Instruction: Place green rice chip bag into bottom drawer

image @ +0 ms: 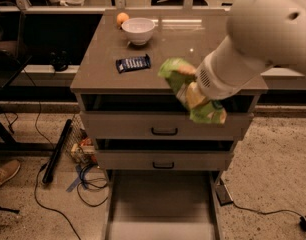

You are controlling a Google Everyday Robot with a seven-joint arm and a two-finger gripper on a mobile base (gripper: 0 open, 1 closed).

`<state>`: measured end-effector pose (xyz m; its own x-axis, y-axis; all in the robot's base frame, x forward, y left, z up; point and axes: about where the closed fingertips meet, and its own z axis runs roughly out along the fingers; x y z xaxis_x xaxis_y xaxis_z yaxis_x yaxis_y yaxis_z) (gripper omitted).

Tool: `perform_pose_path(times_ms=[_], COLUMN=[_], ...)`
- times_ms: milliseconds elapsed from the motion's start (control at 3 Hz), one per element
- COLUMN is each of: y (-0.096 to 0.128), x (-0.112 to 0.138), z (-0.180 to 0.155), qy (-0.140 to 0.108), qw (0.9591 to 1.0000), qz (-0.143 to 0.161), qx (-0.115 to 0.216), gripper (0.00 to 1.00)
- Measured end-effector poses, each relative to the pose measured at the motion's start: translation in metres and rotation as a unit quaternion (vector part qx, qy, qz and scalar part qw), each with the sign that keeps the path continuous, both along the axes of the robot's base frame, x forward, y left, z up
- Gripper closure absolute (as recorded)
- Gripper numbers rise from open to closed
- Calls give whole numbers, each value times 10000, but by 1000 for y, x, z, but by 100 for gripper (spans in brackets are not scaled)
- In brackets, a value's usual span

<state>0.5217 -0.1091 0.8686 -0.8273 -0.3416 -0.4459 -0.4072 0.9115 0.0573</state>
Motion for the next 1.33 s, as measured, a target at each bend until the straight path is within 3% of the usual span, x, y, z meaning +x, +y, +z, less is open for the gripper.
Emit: perform_pose_path(times_ms=[333,667,1000,1333], y=[-5,23,39,56], x=[-5,0,-17,-49], z=[-15,-36,-140,-293], qy=[155,214,743,1659], qw=[9999,9991,9914,9753], qz=[-57,172,472,804], qx=[-34,-331,-964,-1216], gripper=[100,100,100,100])
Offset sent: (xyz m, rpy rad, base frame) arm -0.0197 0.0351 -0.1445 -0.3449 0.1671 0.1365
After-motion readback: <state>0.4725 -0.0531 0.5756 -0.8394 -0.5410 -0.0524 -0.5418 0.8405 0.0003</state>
